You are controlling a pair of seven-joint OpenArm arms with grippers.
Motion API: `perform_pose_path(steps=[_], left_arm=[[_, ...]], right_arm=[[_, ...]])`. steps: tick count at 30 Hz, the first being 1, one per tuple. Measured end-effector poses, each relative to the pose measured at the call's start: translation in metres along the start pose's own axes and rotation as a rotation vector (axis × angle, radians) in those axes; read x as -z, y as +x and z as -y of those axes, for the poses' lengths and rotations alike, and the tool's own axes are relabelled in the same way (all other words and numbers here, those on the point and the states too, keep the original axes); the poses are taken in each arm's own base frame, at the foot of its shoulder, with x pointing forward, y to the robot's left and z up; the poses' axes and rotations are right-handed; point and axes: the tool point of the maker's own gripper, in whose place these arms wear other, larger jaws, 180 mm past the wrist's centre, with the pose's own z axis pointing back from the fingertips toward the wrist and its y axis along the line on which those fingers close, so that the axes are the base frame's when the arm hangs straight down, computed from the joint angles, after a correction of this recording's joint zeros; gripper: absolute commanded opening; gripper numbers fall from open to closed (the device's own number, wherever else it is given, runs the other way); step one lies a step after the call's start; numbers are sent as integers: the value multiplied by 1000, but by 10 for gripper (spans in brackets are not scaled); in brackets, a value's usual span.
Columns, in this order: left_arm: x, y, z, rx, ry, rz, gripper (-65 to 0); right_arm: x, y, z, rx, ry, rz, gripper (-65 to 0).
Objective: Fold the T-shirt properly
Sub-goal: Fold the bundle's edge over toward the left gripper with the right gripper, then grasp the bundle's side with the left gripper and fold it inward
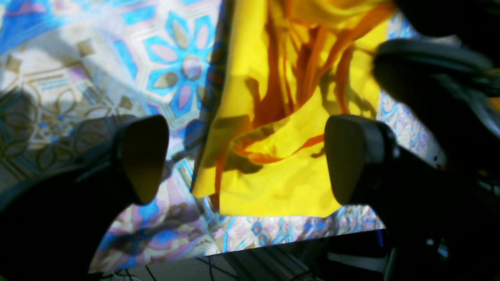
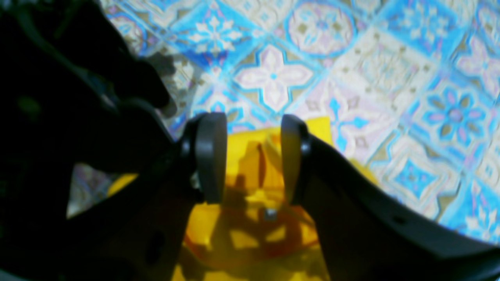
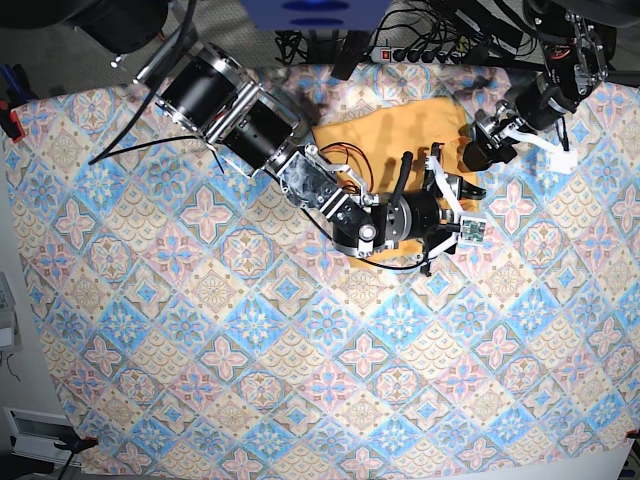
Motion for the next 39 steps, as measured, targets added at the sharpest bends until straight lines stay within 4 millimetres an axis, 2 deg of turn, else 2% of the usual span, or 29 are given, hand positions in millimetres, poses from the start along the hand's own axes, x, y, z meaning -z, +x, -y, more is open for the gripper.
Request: perform_pose_path(steps=[4,6,9,11,13,16,20,24,29,31,32,34,38,39], left_arm=[[1,4,3,6,-8,8,-20],[1,6,6,12,-13,14,-20],[-2,7,11,64,-3,11,-31],[-2,3,22,142,1,-7,-69],[0,-1,37,208,-14,-15,-129],[7,3,43,257,-5,-9,-235],[19,9,31,250,30,-10,-319],[34,5,15,194,62,-41,-326],[38,15,19,197,53,-26,-326],[40,18,24,197,39,-18,-318],[39,18,24,199,38,-18,-294],[38,18,22,200,41,-21,-213],[36,17,19,205,50,-31,-7],[35,19,18,215,52,-30,0]], right_arm=[[-5,2,2,38,-26,32,-426],[-15,-1,11,63,-54,48,-426],[-41,-11,43,121,-160,76,-426],[-59,-27,62,157,-226,63,-428],[-72,-40,72,181,-262,50,-449],[-84,-54,78,194,-287,35,-486],[-104,-64,82,203,-330,39,-493],[-114,-72,83,204,-351,33,-493],[-115,-76,78,207,-346,30,-493],[-115,-77,77,206,-341,23,-493],[-115,-77,78,208,-348,23,-493],[-115,-76,79,206,-349,28,-492],[-115,-76,78,209,-348,28,-492],[-115,-76,78,209,-348,29,-492]])
